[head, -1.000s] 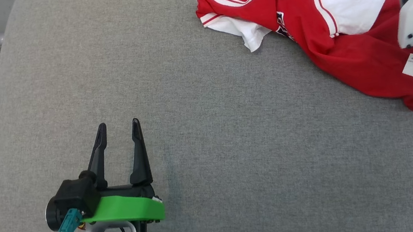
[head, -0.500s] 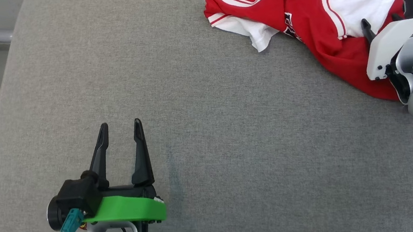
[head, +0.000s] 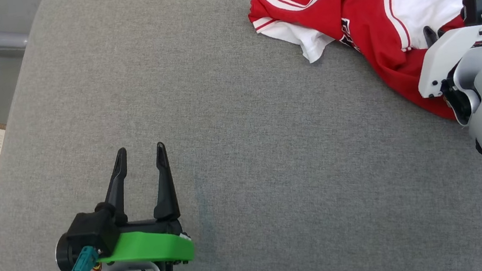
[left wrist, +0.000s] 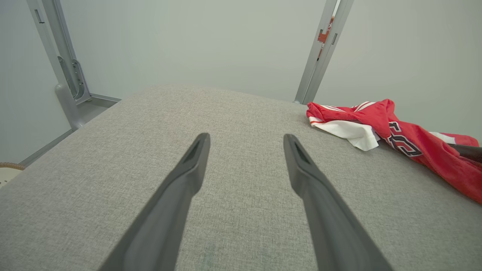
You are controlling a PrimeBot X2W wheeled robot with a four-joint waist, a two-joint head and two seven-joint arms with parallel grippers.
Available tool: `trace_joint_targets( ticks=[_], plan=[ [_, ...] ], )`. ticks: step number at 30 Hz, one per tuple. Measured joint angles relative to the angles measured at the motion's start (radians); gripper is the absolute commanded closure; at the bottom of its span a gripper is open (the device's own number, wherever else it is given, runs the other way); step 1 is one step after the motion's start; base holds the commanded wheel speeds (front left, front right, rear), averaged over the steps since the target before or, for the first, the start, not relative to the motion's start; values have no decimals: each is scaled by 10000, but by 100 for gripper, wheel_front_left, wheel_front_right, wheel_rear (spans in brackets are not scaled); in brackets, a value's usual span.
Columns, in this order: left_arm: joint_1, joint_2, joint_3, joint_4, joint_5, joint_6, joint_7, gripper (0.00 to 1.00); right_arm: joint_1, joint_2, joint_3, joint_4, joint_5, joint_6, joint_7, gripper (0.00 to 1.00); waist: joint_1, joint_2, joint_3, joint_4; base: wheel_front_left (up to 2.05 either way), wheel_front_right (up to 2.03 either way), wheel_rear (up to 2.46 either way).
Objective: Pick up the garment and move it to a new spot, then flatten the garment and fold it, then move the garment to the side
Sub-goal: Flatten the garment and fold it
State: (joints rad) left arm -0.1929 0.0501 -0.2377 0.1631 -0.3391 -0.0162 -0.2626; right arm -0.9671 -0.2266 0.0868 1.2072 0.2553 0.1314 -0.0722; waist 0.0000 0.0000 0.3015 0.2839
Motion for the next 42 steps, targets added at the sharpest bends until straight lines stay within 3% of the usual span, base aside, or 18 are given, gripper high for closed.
trace_joint_targets(
  ticks=[8,14,27,42],
  plan=[
    [96,0,-15,56,71,-2,0,0,205,-209,834,-512,621,0,-355,100,0,0,-200,-109,0,0,0],
    [187,0,36,123,144,-12,0,0,212,44,1969,-1371,999,-2,-798,100,0,0,-405,-180,0,0,0],
    [281,0,104,132,161,-29,0,0,1019,535,6424,-3693,1095,0,-961,100,0,0,-774,-257,0,0,0],
    [286,0,81,109,96,0,0,0,1424,583,10349,-4579,1114,0,-552,100,0,0,-840,-65,0,0,0]
  ],
)
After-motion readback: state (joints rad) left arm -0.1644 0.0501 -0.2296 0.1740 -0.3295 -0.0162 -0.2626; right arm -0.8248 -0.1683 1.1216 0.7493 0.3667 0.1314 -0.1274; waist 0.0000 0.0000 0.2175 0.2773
